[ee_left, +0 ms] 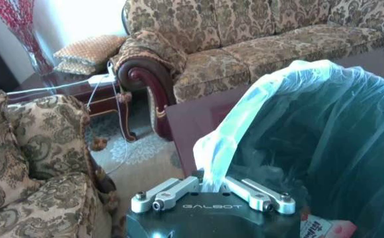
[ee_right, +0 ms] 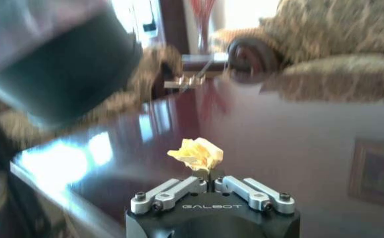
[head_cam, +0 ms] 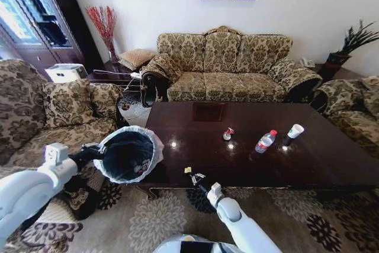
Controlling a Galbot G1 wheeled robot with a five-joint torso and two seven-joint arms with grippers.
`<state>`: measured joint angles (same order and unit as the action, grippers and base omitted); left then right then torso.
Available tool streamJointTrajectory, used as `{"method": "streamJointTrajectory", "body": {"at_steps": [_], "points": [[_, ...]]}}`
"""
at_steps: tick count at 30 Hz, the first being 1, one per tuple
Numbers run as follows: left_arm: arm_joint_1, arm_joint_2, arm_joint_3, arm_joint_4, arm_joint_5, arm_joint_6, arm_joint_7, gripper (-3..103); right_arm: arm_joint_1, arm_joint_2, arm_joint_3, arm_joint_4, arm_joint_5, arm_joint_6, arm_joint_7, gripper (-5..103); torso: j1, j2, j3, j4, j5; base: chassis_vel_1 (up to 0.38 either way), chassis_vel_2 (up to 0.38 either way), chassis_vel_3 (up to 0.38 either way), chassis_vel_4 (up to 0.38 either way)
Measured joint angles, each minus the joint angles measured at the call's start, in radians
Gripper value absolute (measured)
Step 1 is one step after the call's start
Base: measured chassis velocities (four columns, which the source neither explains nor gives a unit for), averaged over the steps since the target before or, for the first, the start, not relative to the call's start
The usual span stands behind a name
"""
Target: Move to the front of the table and place the trash on the table into the trash bin.
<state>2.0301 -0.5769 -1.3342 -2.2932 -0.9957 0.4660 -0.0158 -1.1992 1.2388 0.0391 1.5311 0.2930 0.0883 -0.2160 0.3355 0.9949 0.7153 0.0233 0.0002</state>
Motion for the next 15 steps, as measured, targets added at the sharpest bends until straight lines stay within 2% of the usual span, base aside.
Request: {"method": "streamJointTrajectory", "body": {"at_steps": [3, 4, 7, 12, 15], "points": [[0.003, 0.0, -0.005, -0.006, -0.002, 0.0, 0.0, 0, -0.03, -0.042, 0.036, 0.149, 0.063, 0.006, 0.013, -2, 0.0, 0.0, 0.0, -0.0003, -0.0002, 0.0, 0.0, 0.0, 0.0], [0.003, 0.0, -0.005, -0.006, -0.002, 0.0, 0.0, 0, -0.03, -0.042, 0.036, 0.149, 0.063, 0.006, 0.013, -2, 0.0, 0.0, 0.0, -0.0003, -0.0002, 0.0, 0.0, 0.0, 0.0], [0.007, -0.006, -0.002, -0.015, 0.0, 0.002, 0.0, 0, -0.044, -0.098, 0.072, 0.371, 0.148, 0.016, 0.027, -2, 0.0, 0.0, 0.0, -0.0002, -0.0002, 0.0, 0.0, 0.0, 0.0], [0.005, -0.014, 0.013, -0.026, 0.003, 0.005, 0.001, 0, -0.015, -0.13, 0.063, 0.539, 0.223, 0.004, 0.038, 0, 0.0, 0.0, 0.0, -0.0001, -0.0004, 0.0, 0.0, 0.0, 0.0], [0.011, -0.018, 0.015, -0.047, 0.005, 0.016, 0.0, 0, 0.032, -0.161, 0.02, 0.673, 0.287, -0.03, 0.032, 0, 0.0, 0.0, 0.0, 0.0001, -0.0001, 0.0, 0.0, 0.0, 0.0]]}}
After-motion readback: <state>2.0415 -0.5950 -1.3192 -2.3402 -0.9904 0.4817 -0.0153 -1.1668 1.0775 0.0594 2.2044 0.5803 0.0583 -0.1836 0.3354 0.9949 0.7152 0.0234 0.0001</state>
